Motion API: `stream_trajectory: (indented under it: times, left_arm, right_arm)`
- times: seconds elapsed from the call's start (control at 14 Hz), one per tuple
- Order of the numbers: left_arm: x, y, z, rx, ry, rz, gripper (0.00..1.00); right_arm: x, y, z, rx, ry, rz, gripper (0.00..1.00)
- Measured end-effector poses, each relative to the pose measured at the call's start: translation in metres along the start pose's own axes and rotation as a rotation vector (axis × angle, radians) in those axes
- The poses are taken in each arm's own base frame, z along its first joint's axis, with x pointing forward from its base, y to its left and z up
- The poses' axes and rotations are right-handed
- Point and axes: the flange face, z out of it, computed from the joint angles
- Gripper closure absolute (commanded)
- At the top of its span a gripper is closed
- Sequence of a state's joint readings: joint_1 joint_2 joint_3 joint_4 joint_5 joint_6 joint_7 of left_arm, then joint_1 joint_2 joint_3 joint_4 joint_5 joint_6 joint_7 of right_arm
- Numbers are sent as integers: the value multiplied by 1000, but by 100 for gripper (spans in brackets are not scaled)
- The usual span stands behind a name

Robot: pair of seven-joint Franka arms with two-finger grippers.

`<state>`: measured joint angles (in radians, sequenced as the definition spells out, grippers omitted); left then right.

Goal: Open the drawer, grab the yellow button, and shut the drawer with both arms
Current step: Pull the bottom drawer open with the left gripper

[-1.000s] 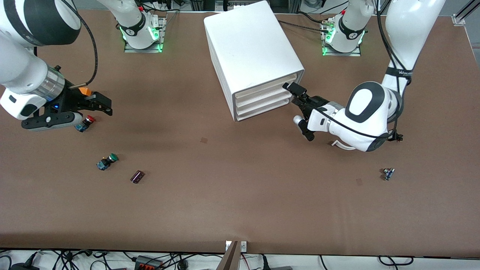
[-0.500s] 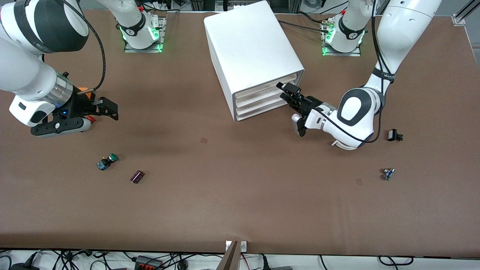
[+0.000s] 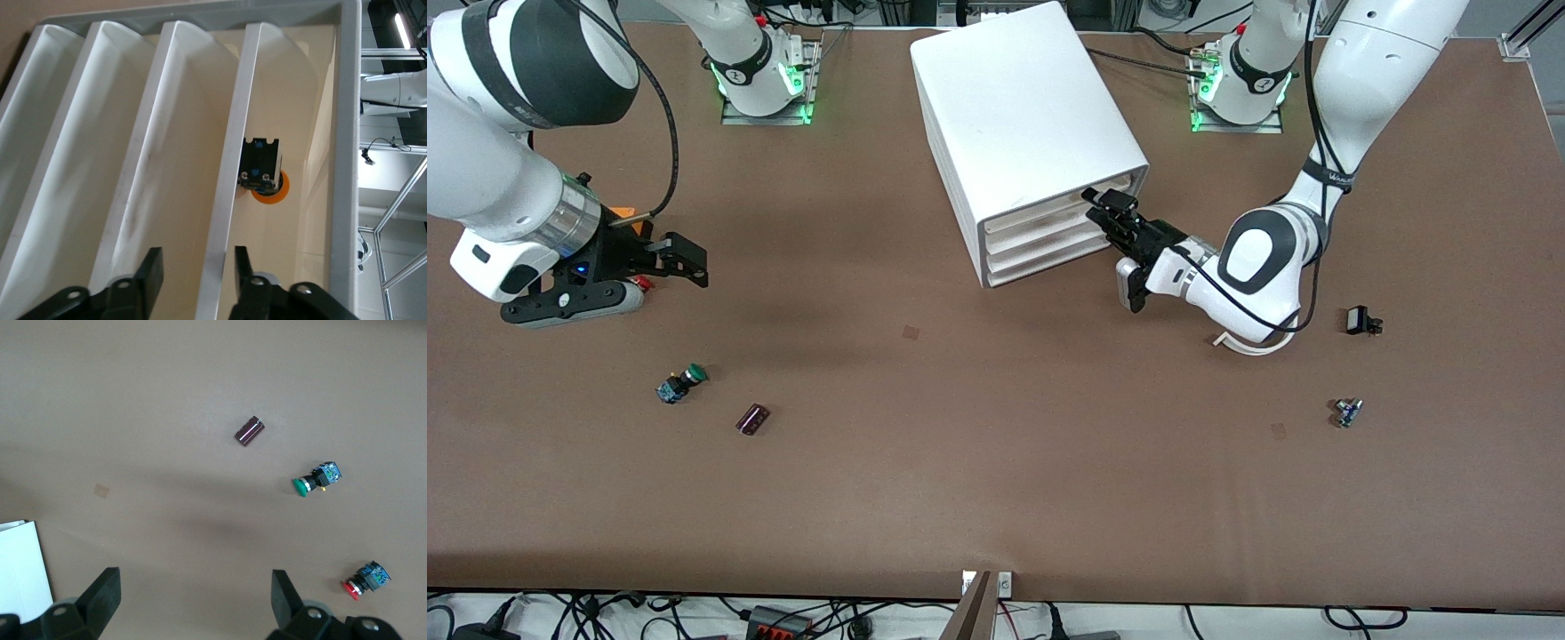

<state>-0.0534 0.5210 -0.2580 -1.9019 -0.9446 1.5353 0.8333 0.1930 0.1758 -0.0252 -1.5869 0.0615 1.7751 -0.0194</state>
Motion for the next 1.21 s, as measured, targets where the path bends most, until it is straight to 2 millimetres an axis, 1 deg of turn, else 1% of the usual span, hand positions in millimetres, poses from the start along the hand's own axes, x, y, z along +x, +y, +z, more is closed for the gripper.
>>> stream_trajectory:
  times: [0.07,0.29,0.5,0.57,0.71,0.79,0.93,1.07,1.14,1.21]
  left_arm:
    - [-1,0,4,-4,-6,11,75]
    - [1,5,9,-19,-10,36,100]
    - [2,6,6,-19,-3,67,100]
    - [4,8,3,-14,3,74,100]
    - [7,9,-14,17,28,84,100]
    - [8,8,-29,37,48,88,100]
    - [12,5,-59,77,79,99,100]
    - [19,-1,-80,92,109,107,99]
    - [22,-5,-90,94,122,112,95]
    - [25,-9,-99,92,131,116,88]
  right_arm:
    - [0,-5,0,0,-1,-7,0]
    - [0,-21,1,1,-2,-22,0]
    - [0,-22,1,0,-2,-18,0]
    - [0,-22,1,0,-1,-18,0]
    - [0,-25,0,1,4,-22,0]
    - [2,-31,-1,1,11,-31,0]
    - [11,-52,-2,2,30,-56,0]
    - [23,-79,0,4,46,-63,0]
    - [30,-96,3,6,50,-71,0]
    - [36,-115,8,8,56,-80,0]
